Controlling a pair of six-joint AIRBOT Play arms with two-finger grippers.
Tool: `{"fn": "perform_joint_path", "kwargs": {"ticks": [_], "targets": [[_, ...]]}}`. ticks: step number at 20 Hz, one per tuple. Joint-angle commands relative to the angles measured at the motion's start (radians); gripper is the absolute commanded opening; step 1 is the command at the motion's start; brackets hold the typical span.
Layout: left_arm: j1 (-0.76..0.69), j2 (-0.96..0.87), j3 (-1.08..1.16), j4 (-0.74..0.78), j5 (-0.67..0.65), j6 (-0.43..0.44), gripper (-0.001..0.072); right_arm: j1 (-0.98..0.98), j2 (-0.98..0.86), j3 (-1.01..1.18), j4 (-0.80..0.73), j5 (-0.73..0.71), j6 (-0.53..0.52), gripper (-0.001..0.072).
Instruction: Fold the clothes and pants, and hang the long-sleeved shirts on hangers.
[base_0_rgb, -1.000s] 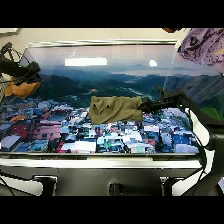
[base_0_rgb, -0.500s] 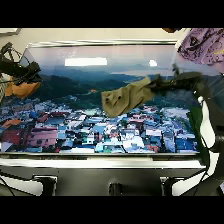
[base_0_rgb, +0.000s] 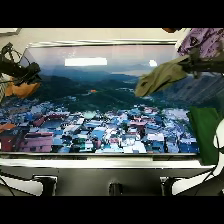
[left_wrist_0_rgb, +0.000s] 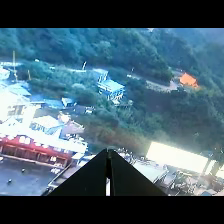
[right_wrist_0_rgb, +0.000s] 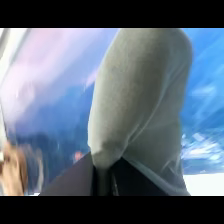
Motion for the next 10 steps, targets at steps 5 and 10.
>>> {"fn": "perform_joint_path", "kwargs": {"ticks": [5,10], "targets": [[0.0,0.002,0.001,0.0,-0.06,-0.004,0.0013,-0.182,0.085,0.044,-0.156,-0.004,0.203,0.0027],[-0.001,0.002,0.001,-0.003,-0.103,-0.003,0.0014,-0.236,0.163,0.044,-0.328,-0.022,0.322,0.0027]]}}
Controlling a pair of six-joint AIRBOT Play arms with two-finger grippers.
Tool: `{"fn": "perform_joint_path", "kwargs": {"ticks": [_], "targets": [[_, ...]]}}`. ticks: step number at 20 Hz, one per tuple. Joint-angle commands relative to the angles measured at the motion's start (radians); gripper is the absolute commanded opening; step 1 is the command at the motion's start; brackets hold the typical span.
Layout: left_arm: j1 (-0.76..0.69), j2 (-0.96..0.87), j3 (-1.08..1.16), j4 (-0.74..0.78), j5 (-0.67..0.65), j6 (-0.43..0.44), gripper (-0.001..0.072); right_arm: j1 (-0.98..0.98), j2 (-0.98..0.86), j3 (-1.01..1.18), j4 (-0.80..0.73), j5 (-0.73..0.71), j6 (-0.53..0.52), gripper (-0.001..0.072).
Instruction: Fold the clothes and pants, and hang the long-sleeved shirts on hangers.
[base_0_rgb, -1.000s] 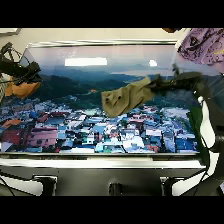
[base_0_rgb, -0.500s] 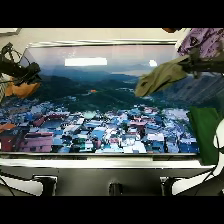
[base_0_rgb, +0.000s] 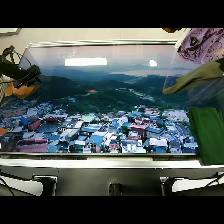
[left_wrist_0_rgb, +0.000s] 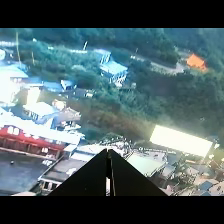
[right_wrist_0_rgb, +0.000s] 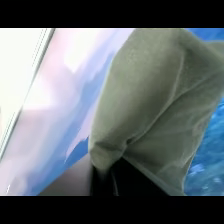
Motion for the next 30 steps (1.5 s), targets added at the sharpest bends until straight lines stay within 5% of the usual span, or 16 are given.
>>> {"fn": "perform_joint_path", "kwargs": {"ticks": [1,7,15,24,30], "targets": [[-0.001,0.0,0.001,-0.004,-0.034,-0.002,0.0014,-0.031,0.055,0.002,-0.169,-0.028,0.111,0.0027],[0.0,0.003,0.002,-0.003,-0.064,-0.001,0.0014,-0.031,0.111,0.002,-0.407,-0.138,0.245,0.0028],[0.0,0.003,0.002,-0.003,-0.067,-0.001,0.0014,-0.031,0.138,0.002,-0.613,-0.365,0.243,0.0029],[0.002,0.007,0.002,-0.002,-0.085,0.003,0.0014,-0.031,0.14,-0.018,-0.854,-0.498,0.09,0.0029],[0.002,0.007,0.002,-0.002,-0.085,0.003,0.0014,-0.032,0.207,-0.289,-0.897,-0.46,0.094,0.0029]]}}
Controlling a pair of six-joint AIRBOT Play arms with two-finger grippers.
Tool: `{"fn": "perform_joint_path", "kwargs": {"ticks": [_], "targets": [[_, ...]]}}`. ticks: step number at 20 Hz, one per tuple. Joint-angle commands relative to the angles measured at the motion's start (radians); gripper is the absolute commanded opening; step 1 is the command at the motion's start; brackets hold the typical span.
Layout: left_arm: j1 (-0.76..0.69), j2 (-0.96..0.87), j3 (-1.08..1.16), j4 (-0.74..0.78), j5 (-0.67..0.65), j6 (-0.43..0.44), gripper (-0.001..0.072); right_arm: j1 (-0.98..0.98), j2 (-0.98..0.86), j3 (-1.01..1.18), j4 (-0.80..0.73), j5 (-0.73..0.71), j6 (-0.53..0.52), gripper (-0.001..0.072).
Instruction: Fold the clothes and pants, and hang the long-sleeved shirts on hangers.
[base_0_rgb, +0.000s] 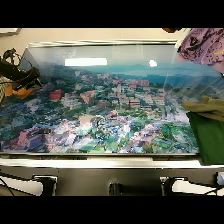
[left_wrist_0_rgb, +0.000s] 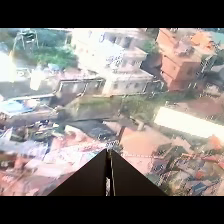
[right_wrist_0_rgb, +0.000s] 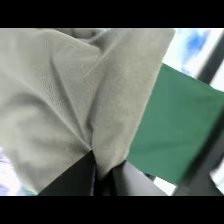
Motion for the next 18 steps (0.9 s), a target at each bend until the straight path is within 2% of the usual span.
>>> {"fn": "perform_joint_path", "kwargs": {"ticks": [1,10,18], "targets": [[0.001,0.0,0.001,0.001,-0.001,0.002,0.0014,0.0,0.045,-0.182,-0.049,0.026,-0.009,0.0029],[0.001,0.0,0.001,0.005,0.002,0.028,0.0014,0.0,0.143,-0.596,-0.243,0.09,0.025,0.003],[0.001,0.0,0.001,0.005,0.003,0.039,0.0014,0.0,0.151,-0.754,-0.327,0.136,0.054,0.0032]]}}
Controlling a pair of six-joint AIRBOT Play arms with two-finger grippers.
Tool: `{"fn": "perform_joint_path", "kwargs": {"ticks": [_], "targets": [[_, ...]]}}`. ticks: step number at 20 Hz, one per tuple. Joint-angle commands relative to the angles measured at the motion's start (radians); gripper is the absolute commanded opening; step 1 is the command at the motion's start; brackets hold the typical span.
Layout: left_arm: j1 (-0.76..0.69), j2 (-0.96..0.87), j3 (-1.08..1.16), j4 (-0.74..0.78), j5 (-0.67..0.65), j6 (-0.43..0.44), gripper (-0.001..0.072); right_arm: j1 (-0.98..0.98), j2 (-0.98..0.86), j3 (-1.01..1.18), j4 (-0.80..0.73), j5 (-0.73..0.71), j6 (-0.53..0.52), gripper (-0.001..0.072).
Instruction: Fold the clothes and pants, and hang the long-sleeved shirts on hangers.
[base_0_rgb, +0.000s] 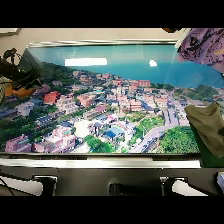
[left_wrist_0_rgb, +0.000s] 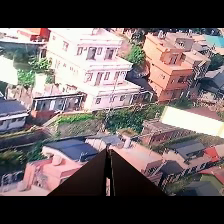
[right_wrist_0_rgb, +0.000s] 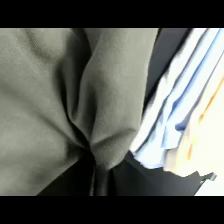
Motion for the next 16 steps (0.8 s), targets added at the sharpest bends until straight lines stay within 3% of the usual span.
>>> {"fn": "perform_joint_path", "kwargs": {"ticks": [1,6,7,9,10,12,14,16], "targets": [[0.001,0.0,0.001,0.0,0.003,0.003,0.0014,-0.001,0.002,-0.053,-0.044,0.015,0.014,0.0032],[0.001,0.0,0.001,0.0,0.019,0.003,0.0014,-0.001,0.002,-0.056,-0.069,0.013,0.029,0.0056],[0.001,0.0,0.001,0.0,0.019,0.003,0.0014,-0.001,0.002,-0.056,-0.074,0.01,0.029,0.0158],[0.001,0.0,0.001,0.0,0.019,0.003,0.0014,-0.001,0.002,-0.056,-0.075,0.019,0.025,0.0507],[0.001,0.0,0.001,0.0,0.019,0.003,0.0014,0.0,0.002,-0.048,-0.063,0.036,0.003,0.0543],[0.001,0.001,0.001,0.0,0.019,0.003,0.0014,0.0,0.006,-0.008,0.021,0.09,-0.023,0.0525],[0.001,0.014,0.001,0.0,0.02,0.01,0.0014,0.0,0.021,0.06,0.214,0.218,-0.109,0.033],[-0.002,0.053,0.002,0.0,0.049,0.105,0.0014,0.002,0.049,0.128,0.493,0.39,-0.259,0.0146]]}}
